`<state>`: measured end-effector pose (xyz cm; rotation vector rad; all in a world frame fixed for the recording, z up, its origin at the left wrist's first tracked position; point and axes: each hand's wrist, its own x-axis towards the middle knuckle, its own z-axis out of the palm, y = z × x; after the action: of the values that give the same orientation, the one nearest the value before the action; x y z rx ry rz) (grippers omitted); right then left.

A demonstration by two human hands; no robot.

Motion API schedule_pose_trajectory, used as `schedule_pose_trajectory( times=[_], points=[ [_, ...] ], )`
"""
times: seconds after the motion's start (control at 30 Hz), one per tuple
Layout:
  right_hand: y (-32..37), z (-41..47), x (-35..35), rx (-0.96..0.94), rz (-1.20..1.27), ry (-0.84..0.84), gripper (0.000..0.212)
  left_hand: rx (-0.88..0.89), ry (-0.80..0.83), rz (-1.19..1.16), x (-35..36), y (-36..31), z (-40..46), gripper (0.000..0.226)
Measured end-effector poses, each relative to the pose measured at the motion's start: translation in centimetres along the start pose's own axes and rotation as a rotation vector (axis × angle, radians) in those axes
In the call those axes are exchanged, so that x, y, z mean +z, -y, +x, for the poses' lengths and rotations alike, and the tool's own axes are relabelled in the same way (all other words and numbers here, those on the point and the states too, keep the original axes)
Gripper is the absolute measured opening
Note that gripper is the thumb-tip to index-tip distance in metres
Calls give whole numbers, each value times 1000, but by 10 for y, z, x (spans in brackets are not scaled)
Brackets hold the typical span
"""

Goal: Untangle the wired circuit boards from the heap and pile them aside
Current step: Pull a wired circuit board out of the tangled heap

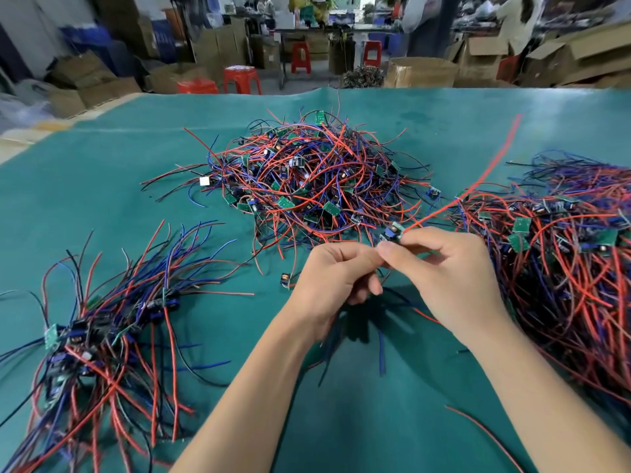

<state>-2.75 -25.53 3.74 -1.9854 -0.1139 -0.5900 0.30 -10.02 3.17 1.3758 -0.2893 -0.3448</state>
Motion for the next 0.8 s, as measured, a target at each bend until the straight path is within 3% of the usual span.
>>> schedule_pose_trajectory(
  times=[0.17,0.33,0.5,0.6,0.7,0.8],
  points=[
    [-1,1,-3,-5,-148,-110,21,37,93,94,5,1,-1,18],
    [-4,12,-25,-4,-269,-318,15,-7,208,167,9,1,-3,22],
    [-18,25,-67,44,-405,-639,43,-47,253,181,10,3,-6,26],
    [-31,24,-93,241,-519,-645,66,-43,177,103,7,2,-5,23],
    [-30,18,-95,358,-635,-656,68,-26,121,106,7,5,-3,20],
    [1,13,-62,156,-658,-636,55,-21,134,162,13,9,-1,17]
  ],
)
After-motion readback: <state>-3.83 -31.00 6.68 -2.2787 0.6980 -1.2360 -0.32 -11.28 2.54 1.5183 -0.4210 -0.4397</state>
